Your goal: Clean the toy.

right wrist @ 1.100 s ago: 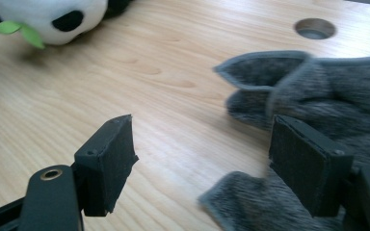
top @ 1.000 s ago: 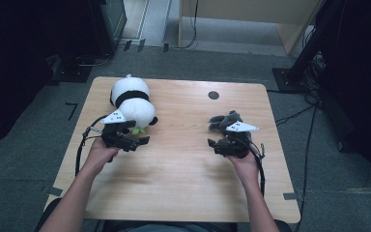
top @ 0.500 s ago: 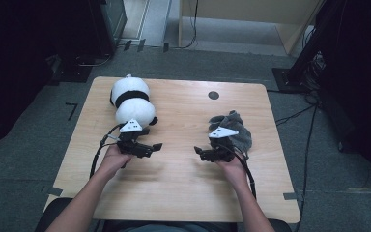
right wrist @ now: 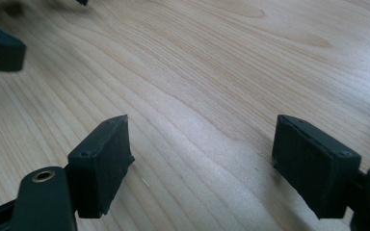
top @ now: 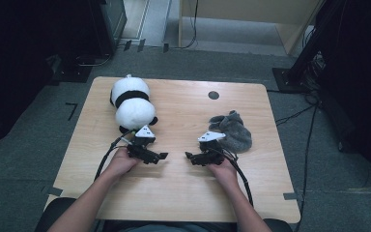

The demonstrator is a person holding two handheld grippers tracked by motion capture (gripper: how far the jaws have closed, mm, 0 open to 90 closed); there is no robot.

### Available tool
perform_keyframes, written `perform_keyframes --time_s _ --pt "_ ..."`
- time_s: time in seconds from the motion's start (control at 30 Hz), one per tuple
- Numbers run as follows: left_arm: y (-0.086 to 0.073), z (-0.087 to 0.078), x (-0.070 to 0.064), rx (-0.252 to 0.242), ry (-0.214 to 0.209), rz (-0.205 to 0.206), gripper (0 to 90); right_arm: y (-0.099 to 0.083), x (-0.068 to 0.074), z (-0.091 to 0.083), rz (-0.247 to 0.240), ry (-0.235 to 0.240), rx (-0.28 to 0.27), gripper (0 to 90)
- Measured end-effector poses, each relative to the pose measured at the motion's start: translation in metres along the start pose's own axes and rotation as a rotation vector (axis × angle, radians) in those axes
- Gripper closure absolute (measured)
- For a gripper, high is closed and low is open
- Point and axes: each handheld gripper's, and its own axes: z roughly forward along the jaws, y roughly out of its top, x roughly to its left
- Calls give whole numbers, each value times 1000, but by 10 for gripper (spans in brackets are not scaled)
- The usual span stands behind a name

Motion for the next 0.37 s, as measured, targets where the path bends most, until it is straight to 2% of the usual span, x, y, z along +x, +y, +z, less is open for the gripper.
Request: perform_keyframes --time_s 0.13,0.23,0.37 --pt "-1 2 0 11 13 22 91 -1 1 2 -9 2 -13 192" --pt "-1 2 0 11 15 33 95 -1 0 2 -10 25 -16 186" --pt "-2 2 1 9 10 24 95 -1 0 2 -11 33 -16 183"
